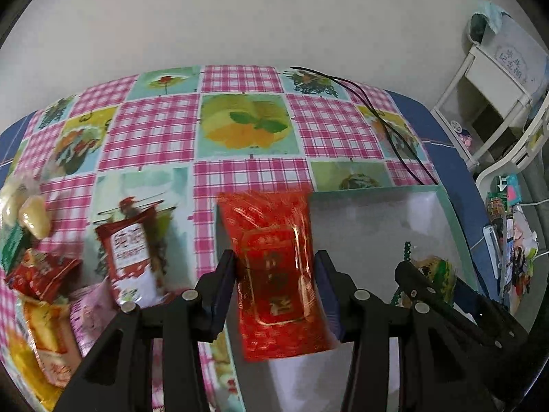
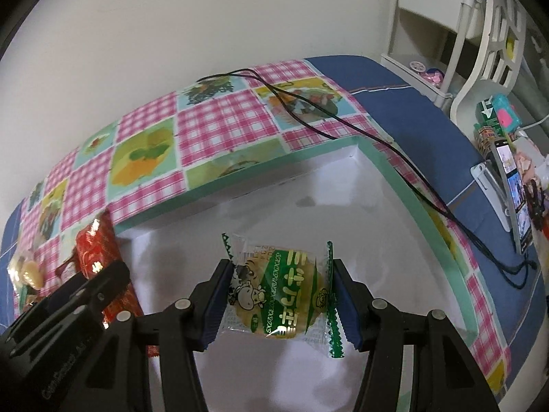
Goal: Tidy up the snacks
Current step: 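Carry both snacks into the white tray and open both tools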
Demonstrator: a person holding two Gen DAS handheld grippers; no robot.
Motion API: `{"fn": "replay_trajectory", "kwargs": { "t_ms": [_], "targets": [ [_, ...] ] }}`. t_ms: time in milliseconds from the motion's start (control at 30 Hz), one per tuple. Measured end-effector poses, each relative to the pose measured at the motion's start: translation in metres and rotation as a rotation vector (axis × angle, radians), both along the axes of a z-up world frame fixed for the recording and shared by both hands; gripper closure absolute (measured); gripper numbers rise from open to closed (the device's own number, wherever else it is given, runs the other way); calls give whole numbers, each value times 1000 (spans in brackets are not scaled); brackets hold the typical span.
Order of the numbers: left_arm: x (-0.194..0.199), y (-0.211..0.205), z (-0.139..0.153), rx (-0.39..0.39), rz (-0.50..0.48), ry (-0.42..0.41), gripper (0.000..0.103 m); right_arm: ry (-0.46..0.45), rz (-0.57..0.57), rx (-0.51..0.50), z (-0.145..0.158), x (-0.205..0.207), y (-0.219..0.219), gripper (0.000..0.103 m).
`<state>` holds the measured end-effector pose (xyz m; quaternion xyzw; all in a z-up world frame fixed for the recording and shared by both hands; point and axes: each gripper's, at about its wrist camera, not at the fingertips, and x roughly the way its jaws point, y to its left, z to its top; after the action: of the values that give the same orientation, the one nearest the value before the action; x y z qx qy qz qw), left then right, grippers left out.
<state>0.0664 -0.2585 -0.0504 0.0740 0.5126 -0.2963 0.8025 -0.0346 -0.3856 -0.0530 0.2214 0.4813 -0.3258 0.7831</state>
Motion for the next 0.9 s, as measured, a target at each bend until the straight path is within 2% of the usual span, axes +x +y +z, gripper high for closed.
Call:
{"fn": "replay_trajectory", "kwargs": {
  "t_ms": [233,300,367,467,567,667,767,867,900],
  "targets": [
    [-3,-11,1,2,-34,-28,53,18,-21,17,-12,5,-10,43],
    [-2,-11,1,22,-26,-33,49,21,-25,27,-13,5,-10,41],
    [0,-7,1,38,-11,-20,37,22,-31,35,-14,4,-11,40],
    [3,1,2,45,7,0,28,26,-30,44,-13,2,-10,37],
    [5,9,5,57,22,16,27,19,-20,54,-8,0,-7,32],
    [6,19,10,82,39,23,26,28,1,53,-4,-1,4,31],
    [3,28,17,93,47,16,17,34,19,63,-2,-2,13,31],
    [-1,40,25,97,65,13,17,36,38,70,2,-4,24,31],
    [-2,44,27,95,72,12,17,36,50,69,4,-6,30,28]
  ]
}}
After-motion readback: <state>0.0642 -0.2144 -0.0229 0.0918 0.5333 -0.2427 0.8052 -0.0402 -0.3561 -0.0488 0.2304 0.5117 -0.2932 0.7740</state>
